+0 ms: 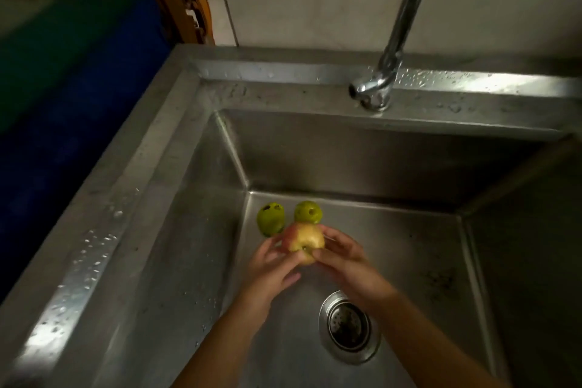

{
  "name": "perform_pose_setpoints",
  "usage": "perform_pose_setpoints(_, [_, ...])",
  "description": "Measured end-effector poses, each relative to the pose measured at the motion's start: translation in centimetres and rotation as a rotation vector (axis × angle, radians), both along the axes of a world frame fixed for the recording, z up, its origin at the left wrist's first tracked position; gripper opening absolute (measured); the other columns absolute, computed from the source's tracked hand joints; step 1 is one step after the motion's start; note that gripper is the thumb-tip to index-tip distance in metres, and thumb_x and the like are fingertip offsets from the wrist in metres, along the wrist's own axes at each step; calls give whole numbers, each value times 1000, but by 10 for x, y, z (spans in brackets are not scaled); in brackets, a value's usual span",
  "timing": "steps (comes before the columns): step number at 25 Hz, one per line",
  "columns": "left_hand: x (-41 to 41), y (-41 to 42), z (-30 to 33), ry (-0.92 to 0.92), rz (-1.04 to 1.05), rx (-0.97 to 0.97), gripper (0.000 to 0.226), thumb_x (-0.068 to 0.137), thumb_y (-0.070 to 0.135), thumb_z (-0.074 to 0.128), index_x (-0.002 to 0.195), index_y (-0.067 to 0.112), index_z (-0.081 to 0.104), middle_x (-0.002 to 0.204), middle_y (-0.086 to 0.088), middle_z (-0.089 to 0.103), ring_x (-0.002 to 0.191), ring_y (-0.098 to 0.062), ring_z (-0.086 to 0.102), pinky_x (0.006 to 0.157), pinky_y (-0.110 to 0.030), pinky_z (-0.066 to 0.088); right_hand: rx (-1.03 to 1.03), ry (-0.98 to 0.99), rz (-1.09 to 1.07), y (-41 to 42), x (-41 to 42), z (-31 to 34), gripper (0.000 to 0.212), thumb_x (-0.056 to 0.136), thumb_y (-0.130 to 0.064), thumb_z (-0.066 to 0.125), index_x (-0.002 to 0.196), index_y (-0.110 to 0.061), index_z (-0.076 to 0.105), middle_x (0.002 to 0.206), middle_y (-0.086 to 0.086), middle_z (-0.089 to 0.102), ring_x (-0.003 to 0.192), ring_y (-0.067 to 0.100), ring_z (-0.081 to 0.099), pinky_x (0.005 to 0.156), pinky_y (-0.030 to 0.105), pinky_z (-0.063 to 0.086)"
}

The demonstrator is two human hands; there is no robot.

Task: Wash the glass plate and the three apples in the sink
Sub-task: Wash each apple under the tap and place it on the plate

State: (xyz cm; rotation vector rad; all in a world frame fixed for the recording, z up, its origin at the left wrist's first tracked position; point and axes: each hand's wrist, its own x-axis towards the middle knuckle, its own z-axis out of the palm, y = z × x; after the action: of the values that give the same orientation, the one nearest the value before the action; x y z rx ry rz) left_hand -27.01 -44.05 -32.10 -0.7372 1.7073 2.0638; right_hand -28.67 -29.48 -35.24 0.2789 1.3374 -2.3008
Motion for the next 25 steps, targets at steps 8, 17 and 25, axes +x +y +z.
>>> perform_pose_setpoints(8, [11, 2, 102, 209, -17, -9, 43, 72, -4, 69, 107, 17, 59, 84, 5, 75, 80, -7, 69, 66, -22, 57, 64, -27, -70, 29, -23, 126, 42, 87, -16, 42, 129, -11, 45, 137, 12, 51, 120, 19, 49, 102, 30, 31])
perform_pose_setpoints(17, [10, 4, 163, 318, 14, -192, 59, 45, 27, 76, 102, 20, 62, 108, -11, 68, 104, -27, 64, 92, -51, 50, 16, -232, -148, 45, -91, 233, 39, 90, -11, 31, 125, 2, 43, 123, 17, 56, 105, 26, 55, 100, 35, 38])
perform_pose_setpoints(25, [7, 8, 165, 265, 34, 147, 29, 72, 18, 72, 101, 18, 65, 100, -3, 70, 89, -9, 70, 70, -24, 57, 421, 303, 197, 39, -46, 237, 45, 87, -22, 56, 130, -27, 45, 133, 2, 53, 113, 12, 57, 92, 31, 48])
